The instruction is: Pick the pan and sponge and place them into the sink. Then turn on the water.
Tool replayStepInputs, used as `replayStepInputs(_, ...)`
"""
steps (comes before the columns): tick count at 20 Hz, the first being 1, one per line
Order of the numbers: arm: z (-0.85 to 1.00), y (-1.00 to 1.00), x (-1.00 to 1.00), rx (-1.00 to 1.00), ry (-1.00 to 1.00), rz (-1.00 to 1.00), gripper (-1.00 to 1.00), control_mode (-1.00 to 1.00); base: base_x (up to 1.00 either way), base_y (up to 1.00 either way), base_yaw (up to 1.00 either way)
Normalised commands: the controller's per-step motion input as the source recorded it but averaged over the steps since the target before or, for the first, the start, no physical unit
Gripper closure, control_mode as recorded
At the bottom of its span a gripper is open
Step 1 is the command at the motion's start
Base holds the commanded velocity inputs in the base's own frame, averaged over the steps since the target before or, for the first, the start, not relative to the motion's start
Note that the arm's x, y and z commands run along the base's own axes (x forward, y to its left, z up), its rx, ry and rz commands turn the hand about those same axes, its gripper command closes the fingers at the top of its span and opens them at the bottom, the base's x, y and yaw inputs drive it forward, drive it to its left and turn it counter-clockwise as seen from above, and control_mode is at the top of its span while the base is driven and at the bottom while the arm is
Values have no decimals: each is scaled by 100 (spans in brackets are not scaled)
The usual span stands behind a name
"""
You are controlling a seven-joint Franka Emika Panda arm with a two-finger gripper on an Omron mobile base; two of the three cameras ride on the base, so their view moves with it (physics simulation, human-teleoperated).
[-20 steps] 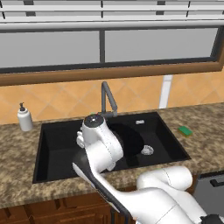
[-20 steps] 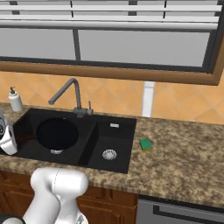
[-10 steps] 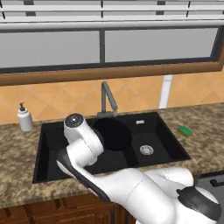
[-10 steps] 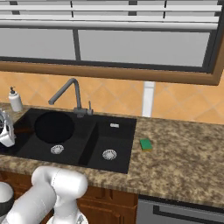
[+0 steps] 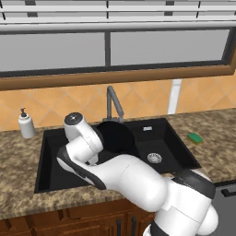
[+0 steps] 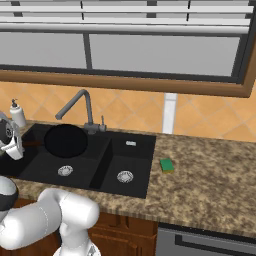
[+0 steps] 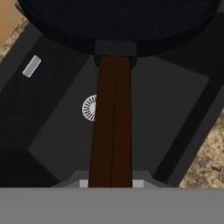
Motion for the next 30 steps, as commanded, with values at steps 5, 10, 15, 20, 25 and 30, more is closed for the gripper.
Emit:
replayStepInputs(5,-30,0,26,0,3,-4,100,-100,0,0,0)
replayStepInputs(10,-35,-5,1,0,7,-9,100,-100,0,0,0)
replayStepInputs(15,-31,-4,6,0,1,-9,100,-100,0,0,0)
replayStepInputs(20,-46,-30,19,0,0,-2,100,-100,0,0,0)
replayStepInputs(25,-42,-27,35,0,0,0,100,-100,0,0,0)
replayStepInputs(30,-34,-3,54,0,2,0,100,-100,0,0,0)
